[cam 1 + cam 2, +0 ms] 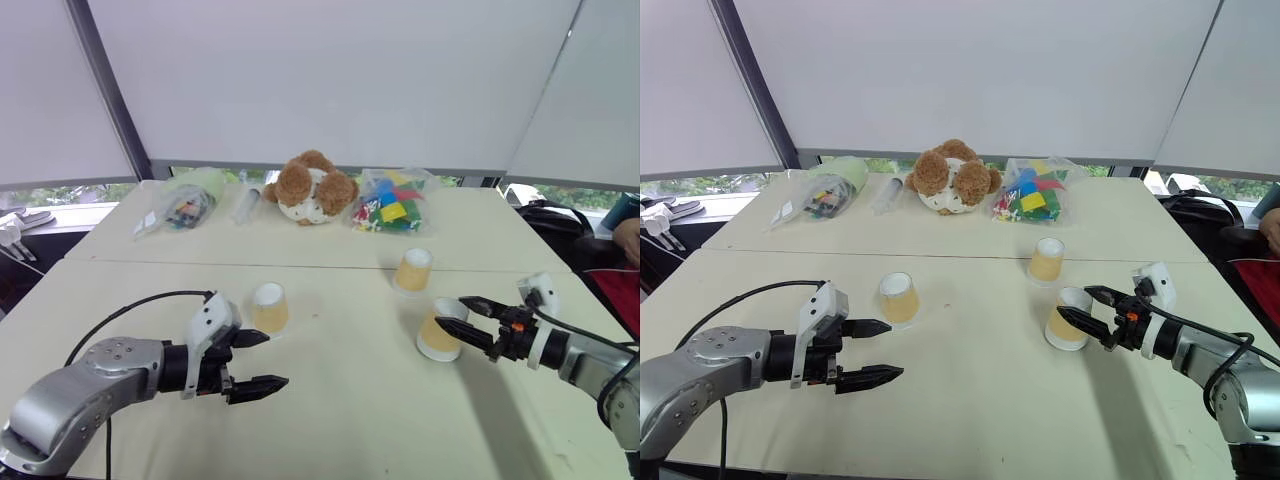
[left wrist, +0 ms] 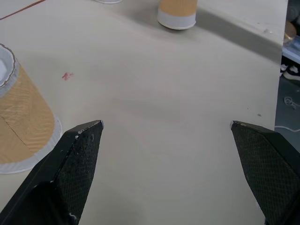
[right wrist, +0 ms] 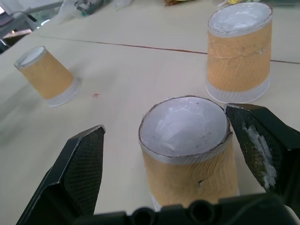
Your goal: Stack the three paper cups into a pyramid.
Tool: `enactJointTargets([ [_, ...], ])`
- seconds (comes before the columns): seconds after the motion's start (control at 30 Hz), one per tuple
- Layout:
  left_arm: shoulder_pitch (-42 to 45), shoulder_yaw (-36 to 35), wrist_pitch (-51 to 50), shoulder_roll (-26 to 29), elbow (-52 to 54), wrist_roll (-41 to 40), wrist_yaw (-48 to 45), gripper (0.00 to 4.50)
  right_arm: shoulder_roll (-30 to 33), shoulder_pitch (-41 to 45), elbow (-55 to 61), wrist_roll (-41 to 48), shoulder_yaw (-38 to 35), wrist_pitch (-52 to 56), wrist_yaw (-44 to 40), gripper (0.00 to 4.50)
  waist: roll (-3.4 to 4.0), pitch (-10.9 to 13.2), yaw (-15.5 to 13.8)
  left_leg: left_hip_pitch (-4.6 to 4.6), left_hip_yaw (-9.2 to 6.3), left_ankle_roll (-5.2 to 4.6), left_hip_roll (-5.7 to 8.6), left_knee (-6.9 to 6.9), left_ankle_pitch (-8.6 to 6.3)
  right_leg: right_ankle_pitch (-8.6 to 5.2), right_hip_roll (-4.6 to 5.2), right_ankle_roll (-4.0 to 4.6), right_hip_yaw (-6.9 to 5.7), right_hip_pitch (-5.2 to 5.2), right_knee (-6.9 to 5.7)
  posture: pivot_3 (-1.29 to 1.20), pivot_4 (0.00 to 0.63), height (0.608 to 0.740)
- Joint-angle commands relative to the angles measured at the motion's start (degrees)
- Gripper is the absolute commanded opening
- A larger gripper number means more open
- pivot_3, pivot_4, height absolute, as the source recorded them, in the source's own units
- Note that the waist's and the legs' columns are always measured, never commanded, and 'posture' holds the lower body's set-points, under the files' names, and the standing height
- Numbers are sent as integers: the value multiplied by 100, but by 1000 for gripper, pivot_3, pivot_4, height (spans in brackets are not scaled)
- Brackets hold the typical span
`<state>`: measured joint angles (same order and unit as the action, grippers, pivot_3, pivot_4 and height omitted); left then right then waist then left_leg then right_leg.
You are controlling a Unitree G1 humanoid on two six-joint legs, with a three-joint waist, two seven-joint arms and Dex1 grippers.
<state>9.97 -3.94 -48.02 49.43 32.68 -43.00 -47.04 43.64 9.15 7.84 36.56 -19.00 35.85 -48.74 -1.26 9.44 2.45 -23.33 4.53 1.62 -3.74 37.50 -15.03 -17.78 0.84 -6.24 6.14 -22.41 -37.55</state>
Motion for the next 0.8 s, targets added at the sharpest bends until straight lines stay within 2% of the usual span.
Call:
enactJointTargets([
  [0.03,76,-134,31,7,78,-54,1,4500,-30,45,265,268,-311,71,98,4447,0,0,0,-1,0,0,0,0,0,0,0,0,0,0,0,0,150,740],
  [0.23,62,-134,18,7,63,-63,-6,4500,-10,-68,605,586,-538,349,292,4447,0,0,-7,-2,-1,0,0,0,0,0,1,0,0,-1,0,0,150,740],
  [0.43,227,-6,12,-36,-43,-38,-41,4500,56,-371,590,249,-380,113,283,4447,0,0,-18,-2,0,0,2,1,0,0,1,0,0,-1,0,0,150,740],
  [0.8,235,46,75,55,-84,195,-143,4500,-153,-365,237,-86,55,-261,193,4447,0,0,-1,-2,0,0,1,-1,0,0,-1,0,0,-2,0,0,150,740],
])
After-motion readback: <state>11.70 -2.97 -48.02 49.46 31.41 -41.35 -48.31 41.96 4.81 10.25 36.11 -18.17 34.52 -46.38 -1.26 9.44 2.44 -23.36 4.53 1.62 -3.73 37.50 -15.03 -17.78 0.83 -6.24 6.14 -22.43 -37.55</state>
